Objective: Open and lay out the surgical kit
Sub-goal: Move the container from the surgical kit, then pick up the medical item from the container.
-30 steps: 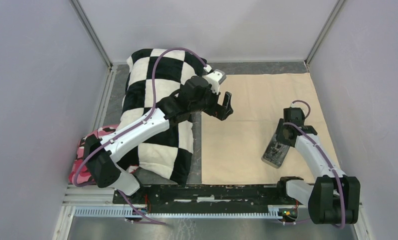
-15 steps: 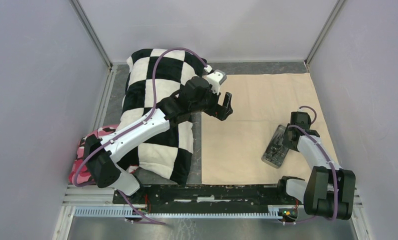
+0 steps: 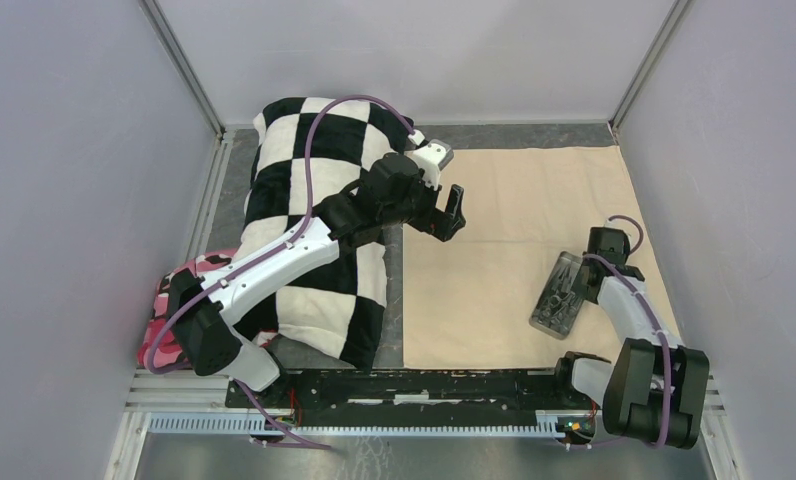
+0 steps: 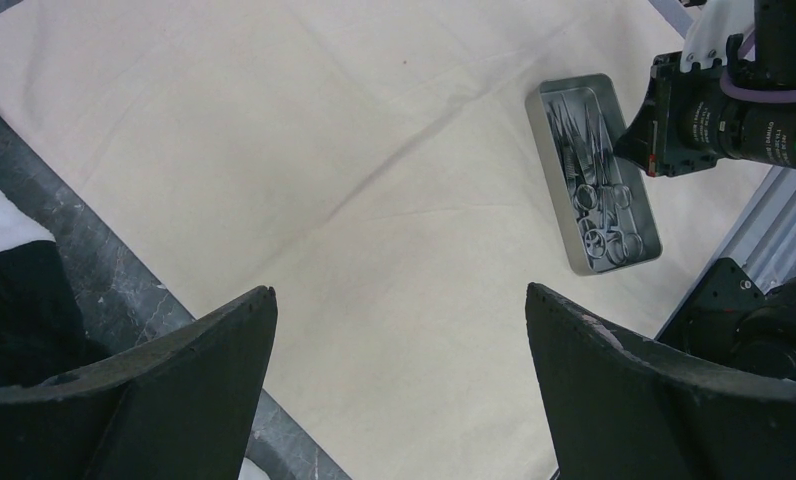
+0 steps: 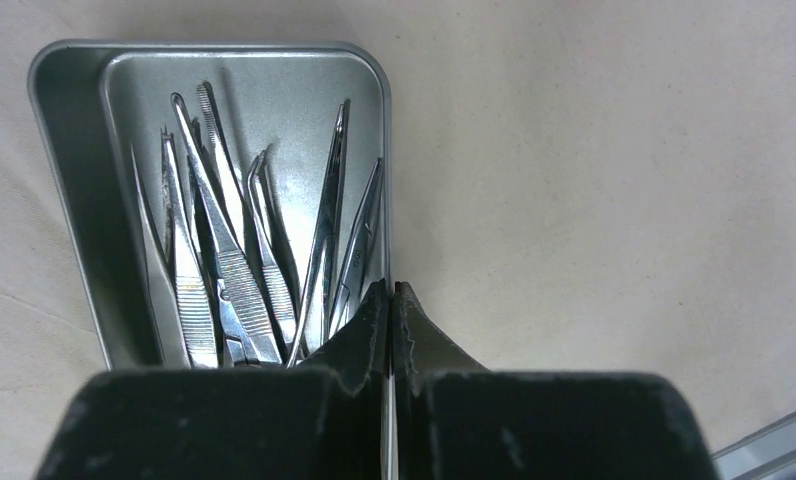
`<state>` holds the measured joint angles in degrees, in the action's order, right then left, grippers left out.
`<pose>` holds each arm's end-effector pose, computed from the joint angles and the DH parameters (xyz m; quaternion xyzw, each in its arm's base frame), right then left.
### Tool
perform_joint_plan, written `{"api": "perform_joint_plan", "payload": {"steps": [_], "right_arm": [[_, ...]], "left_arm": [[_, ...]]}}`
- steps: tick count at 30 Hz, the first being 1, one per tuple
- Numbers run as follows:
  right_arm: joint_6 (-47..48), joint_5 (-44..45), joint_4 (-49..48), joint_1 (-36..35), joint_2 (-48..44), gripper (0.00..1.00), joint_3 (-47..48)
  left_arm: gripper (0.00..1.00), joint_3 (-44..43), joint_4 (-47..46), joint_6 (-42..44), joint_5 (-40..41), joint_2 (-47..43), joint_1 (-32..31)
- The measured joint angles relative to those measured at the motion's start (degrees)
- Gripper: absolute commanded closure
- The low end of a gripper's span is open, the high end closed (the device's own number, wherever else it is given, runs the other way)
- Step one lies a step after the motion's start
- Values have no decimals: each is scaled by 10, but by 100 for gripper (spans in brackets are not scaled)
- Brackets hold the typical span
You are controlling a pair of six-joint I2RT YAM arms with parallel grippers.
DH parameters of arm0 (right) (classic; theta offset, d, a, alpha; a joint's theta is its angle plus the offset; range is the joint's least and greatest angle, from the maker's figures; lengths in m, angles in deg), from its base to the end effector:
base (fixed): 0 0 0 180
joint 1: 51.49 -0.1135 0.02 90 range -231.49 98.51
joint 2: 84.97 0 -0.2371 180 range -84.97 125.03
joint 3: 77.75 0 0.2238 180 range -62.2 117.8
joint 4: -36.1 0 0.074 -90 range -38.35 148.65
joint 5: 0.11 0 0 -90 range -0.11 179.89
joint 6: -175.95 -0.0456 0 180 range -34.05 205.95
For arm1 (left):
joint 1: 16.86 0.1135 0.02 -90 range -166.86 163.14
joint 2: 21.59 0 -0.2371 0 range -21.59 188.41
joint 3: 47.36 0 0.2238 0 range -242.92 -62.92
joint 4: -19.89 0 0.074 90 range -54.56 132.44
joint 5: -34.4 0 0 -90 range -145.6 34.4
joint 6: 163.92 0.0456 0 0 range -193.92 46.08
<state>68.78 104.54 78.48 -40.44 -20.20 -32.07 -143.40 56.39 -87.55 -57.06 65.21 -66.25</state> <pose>0.1812 -0.0471 0.1510 0.2648 0.9246 -0.1103 0.2506 0.2165 -0.2543 0.3314 0.2684 0.8105 -0.2813 0.4381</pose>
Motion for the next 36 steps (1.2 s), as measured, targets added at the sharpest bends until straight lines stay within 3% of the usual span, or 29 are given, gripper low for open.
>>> {"api": "perform_joint_plan", "payload": {"steps": [16,17,21,24,31,36], "right_arm": [[70,-12,5,79,1,100,0],[74,-12,3,79,2,99,0],[82,-13,2,79,2,73,0],[83,-13,8,79,-5,64,3],[85,-59,21,79,-53,58,51],[97,-112,14,77,-13,63,75]], "left_arm": [[0,0,0,10,19,-1,-19],[0,0,0,14,25,-1,-23],[0,0,0,18,36,-3,-36],[0,0,1,18,43,-3,-41],[0,0,2,18,45,-3,-41],[0,0,2,18,45,-3,-42]]}}
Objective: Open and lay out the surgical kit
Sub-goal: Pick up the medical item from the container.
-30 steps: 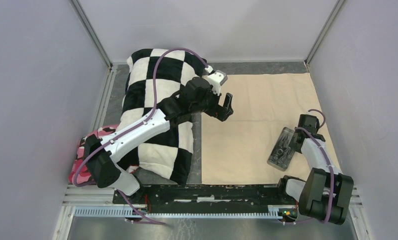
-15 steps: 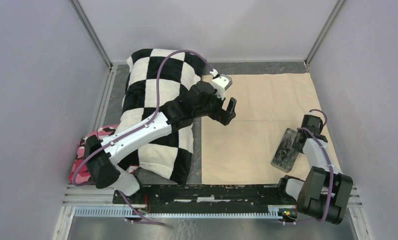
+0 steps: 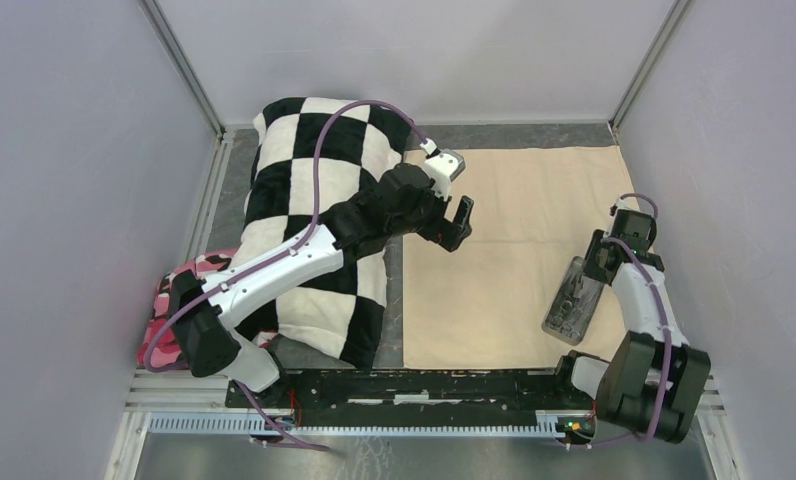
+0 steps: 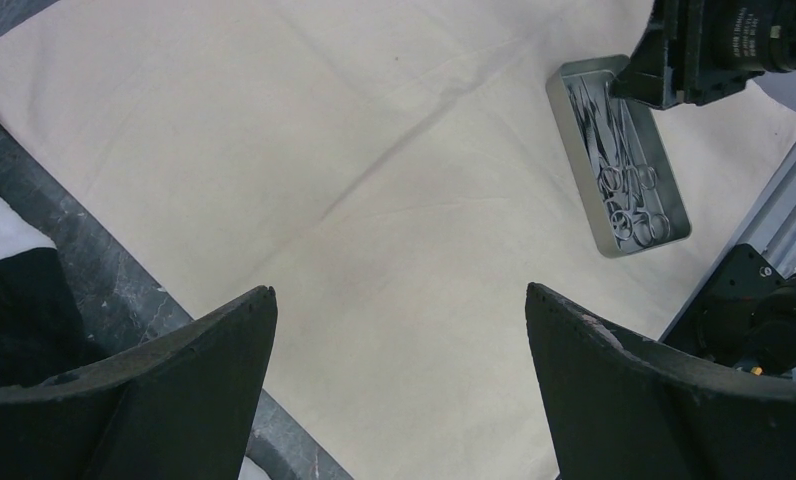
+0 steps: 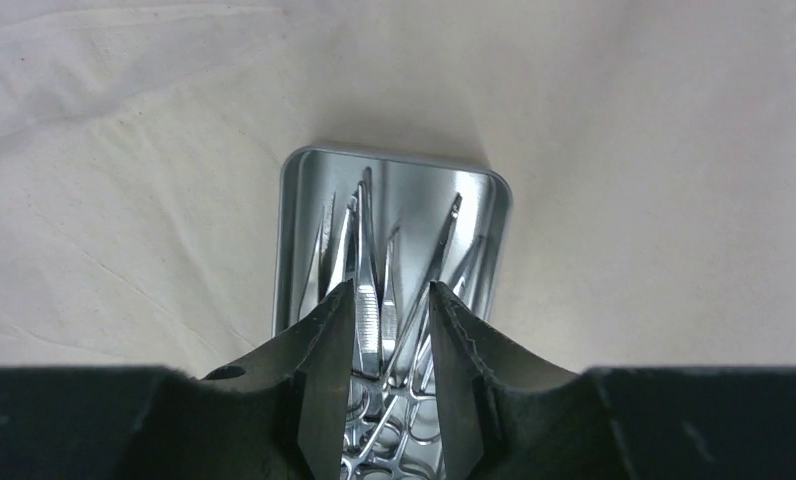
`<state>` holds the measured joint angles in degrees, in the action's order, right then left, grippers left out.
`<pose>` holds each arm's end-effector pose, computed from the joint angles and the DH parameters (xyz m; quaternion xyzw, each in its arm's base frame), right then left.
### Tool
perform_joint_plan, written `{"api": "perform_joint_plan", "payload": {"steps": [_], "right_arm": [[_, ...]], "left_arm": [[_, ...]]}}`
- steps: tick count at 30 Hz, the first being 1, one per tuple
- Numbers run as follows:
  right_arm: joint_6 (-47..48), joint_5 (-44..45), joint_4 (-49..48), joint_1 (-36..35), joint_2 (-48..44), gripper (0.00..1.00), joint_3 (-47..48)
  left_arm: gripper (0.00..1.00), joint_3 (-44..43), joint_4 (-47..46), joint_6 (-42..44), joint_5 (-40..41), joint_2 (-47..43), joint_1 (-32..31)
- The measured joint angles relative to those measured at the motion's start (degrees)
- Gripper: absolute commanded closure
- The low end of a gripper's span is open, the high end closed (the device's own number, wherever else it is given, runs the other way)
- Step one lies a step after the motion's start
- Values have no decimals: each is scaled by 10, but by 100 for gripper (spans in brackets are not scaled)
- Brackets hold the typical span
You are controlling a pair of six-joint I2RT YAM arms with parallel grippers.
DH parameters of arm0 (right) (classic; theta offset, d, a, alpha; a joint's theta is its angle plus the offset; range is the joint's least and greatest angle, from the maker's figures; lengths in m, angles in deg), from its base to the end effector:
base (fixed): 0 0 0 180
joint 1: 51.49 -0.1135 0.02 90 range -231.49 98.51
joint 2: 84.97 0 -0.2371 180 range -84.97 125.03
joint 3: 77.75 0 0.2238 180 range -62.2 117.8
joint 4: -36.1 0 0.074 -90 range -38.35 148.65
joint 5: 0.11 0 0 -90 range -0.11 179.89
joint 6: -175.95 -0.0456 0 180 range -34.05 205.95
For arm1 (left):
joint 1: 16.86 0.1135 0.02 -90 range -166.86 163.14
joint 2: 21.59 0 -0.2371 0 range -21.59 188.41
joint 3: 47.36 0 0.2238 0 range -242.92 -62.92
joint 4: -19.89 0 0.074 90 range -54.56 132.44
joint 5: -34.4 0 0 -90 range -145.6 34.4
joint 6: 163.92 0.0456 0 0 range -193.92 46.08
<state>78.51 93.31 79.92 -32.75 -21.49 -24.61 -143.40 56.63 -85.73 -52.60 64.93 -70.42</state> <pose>0.1926 -0.0682 0.1886 0.2243 0.9243 -0.0585 0.3033 0.1995 -0.2662 0.3325 0.2913 0.8022 -0.2624 0.4503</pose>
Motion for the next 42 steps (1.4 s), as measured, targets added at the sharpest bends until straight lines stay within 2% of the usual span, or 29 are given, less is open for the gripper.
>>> {"api": "perform_joint_plan", "payload": {"steps": [3,5,9,15,42], "right_arm": [[8,-23,-10,-1,52,74,14],[13,-30,-14,-2,80,77,17],[14,-35,-21,-2,106,77,17],[14,-37,-36,-2,120,70,17],[13,-34,-35,-26,140,72,31]], "left_arm": [[0,0,0,0,1,0,-5],[0,0,1,5,8,0,-12],[0,0,3,23,27,0,-34],[0,0,13,38,43,0,-48],[0,0,24,43,59,1,-48]]}}
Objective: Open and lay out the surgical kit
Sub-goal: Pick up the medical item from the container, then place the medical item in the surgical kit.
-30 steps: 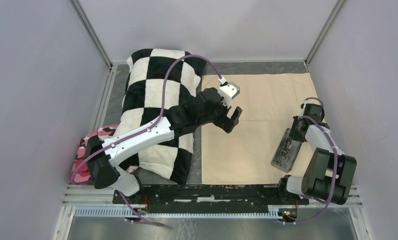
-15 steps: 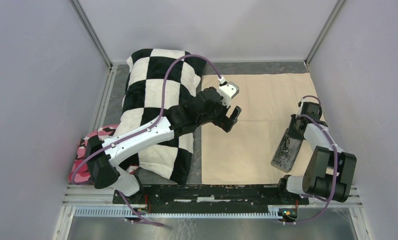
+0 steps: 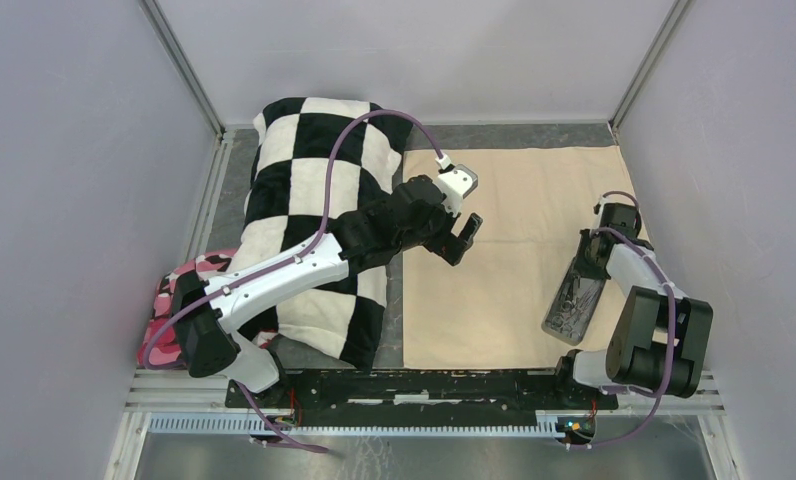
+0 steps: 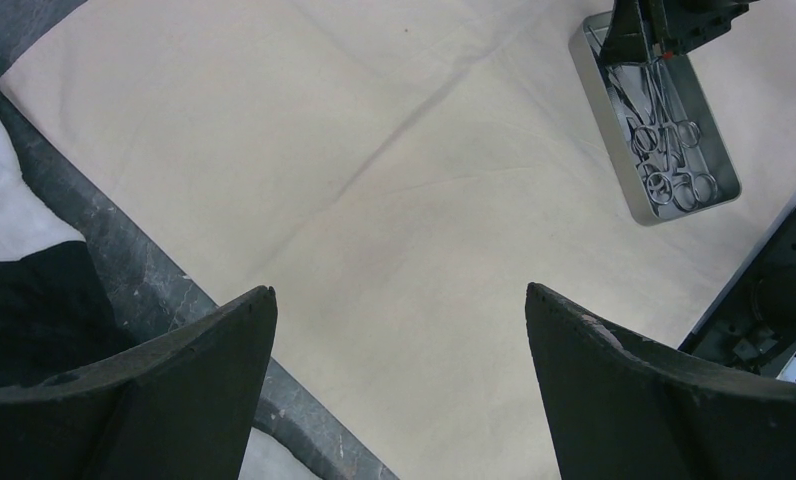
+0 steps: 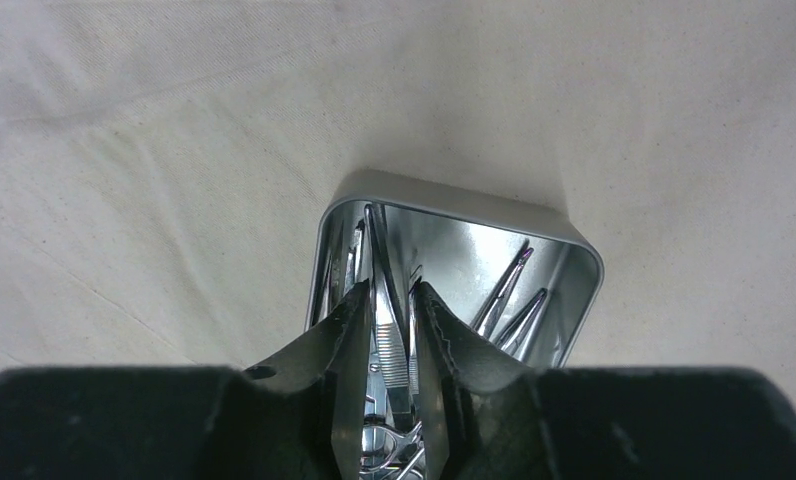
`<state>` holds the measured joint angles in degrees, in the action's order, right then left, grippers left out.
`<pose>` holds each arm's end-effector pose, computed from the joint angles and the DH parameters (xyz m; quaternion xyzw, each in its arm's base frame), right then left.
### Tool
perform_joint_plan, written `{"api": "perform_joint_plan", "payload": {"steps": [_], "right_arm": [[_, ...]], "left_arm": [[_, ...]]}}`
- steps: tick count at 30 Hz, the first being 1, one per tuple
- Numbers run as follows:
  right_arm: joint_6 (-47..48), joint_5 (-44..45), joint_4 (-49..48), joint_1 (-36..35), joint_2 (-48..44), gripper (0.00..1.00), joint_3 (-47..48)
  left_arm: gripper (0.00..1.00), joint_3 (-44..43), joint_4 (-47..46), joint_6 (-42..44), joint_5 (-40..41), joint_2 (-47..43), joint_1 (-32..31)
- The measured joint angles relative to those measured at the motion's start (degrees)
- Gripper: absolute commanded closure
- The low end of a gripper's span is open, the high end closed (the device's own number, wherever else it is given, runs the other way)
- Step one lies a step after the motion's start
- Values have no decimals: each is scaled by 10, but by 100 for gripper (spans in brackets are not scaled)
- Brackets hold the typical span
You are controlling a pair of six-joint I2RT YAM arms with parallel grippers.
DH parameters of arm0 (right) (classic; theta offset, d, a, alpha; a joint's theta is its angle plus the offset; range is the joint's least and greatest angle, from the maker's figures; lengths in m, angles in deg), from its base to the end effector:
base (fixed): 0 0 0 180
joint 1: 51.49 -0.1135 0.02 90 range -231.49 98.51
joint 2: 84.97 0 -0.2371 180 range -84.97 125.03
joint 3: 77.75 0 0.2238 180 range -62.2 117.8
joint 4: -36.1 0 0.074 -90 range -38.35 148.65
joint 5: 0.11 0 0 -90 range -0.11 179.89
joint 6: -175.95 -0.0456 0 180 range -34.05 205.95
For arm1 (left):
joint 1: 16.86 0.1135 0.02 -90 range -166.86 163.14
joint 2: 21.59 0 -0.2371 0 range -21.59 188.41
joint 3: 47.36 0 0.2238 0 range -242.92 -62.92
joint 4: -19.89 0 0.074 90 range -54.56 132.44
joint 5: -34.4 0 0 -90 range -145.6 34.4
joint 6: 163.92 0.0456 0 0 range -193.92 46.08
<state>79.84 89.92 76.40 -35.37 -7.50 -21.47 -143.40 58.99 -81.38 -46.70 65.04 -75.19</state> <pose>0.2251 -0.0651 0.1590 0.1869 0.9510 -0.0217 0.2453 0.1794 -0.2774 0.3278 0.3350 0.7952 -0.2157 0.4570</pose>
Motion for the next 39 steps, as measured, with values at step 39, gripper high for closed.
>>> {"api": "perform_joint_plan", "payload": {"steps": [39], "right_arm": [[10,109,83,-2,-127,100,80]], "left_arm": [[0,0,2,0,-2,0,0]]}}
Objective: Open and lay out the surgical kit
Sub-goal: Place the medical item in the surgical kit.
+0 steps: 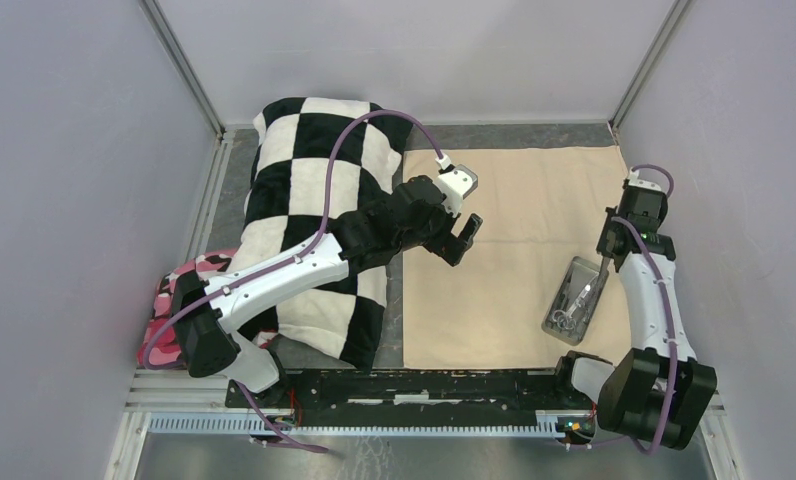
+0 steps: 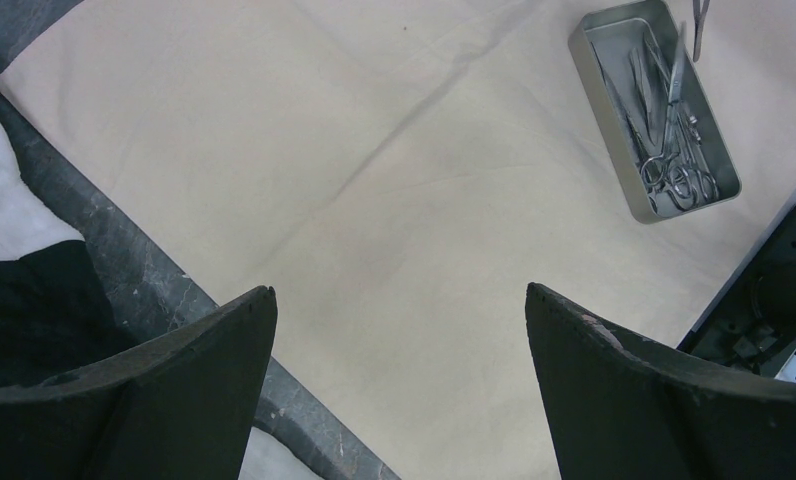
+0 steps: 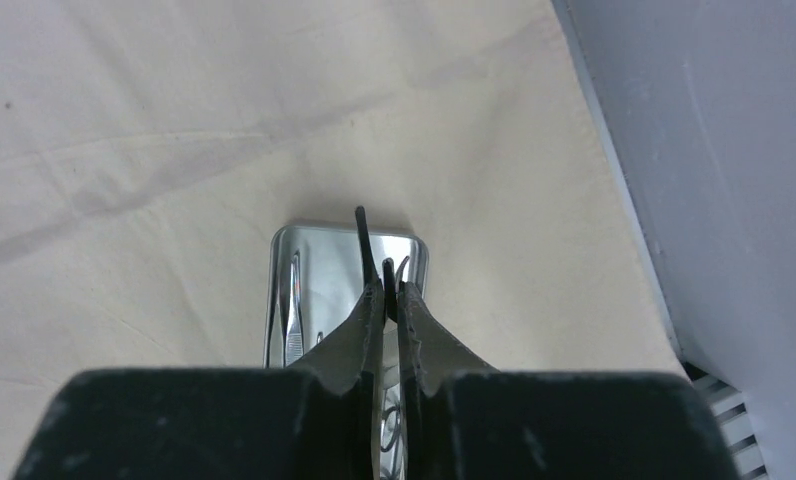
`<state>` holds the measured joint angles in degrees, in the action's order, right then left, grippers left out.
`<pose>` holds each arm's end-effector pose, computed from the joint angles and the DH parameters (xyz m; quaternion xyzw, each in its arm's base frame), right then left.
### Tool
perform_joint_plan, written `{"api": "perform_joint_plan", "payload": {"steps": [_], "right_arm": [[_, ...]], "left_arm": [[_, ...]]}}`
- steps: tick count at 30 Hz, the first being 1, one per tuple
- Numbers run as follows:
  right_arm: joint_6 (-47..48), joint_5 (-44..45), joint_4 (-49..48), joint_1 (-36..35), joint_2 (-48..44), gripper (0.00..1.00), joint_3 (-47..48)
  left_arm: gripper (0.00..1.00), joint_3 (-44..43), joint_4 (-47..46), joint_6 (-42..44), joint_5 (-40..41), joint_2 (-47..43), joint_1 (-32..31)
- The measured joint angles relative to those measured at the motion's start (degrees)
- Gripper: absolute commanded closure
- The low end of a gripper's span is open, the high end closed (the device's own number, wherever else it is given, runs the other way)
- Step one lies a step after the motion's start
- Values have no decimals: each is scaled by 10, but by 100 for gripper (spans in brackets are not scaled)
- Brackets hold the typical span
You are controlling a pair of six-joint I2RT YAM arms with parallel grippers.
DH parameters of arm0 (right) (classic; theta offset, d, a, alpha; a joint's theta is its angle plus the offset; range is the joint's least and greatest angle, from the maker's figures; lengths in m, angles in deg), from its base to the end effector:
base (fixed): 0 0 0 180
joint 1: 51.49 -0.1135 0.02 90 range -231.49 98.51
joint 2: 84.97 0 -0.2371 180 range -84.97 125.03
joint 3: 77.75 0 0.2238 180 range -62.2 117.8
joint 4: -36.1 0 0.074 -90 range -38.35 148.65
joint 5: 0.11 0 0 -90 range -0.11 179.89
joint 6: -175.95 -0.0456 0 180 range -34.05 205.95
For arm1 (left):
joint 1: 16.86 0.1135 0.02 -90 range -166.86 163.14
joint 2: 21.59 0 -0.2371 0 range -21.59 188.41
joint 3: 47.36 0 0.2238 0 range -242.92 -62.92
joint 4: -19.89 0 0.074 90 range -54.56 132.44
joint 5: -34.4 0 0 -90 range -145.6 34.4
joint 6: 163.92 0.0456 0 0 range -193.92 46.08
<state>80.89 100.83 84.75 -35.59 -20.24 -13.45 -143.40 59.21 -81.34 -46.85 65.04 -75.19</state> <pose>0.2096 -0.0687 0.2365 0.2024 0.9110 -0.1218 0.3380 0.1792 -0.2773 0.3274 0.3365 0.7957 -0.2155 0.4551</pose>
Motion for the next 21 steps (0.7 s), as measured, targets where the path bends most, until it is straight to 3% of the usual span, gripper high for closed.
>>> {"api": "perform_joint_plan", "payload": {"steps": [7,12,17,21], "right_arm": [[7,13,1,0,-2,100,25],[40,-24,7,-19,-1,100,45],[95,-167,1,-136,65,100,95],[138,-302,-1,-230,171,100,111]], "left_arm": [[0,0,0,0,1,0,-1],[0,0,0,0,2,0,-1],[0,0,3,0,22,0,-1],[0,-6,15,-1,111,0,-1]]}}
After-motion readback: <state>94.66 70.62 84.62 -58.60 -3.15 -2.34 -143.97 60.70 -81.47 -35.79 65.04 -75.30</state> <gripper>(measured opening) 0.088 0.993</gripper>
